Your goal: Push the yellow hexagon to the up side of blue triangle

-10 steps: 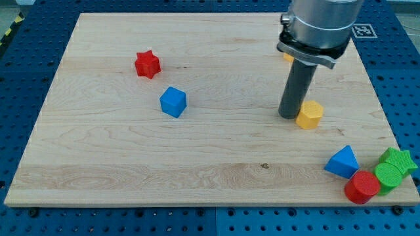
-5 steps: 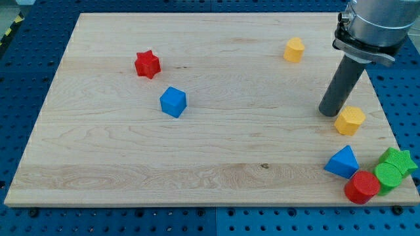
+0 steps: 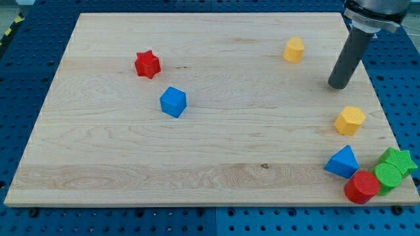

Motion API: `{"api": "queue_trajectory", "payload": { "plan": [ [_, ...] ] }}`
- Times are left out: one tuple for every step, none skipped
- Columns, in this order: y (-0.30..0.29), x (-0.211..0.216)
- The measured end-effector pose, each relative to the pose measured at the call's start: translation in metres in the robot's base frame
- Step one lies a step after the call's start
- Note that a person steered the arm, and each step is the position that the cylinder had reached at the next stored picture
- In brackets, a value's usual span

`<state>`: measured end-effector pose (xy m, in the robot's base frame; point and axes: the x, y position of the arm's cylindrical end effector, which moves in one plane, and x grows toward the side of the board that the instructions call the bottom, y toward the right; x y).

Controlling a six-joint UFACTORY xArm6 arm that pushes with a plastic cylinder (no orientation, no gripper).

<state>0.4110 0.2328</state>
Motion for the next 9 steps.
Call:
{"api": "queue_trajectory", "payload": {
  "plan": [
    [0.002,0.008],
    [0.005,0.025],
    [0.01,0.048],
    [0.014,0.076],
    [0.014,0.093],
    [0.014,0.094],
    [0.014,0.094],
    [0.014,0.087],
    [0.014,0.078]
  ]
}}
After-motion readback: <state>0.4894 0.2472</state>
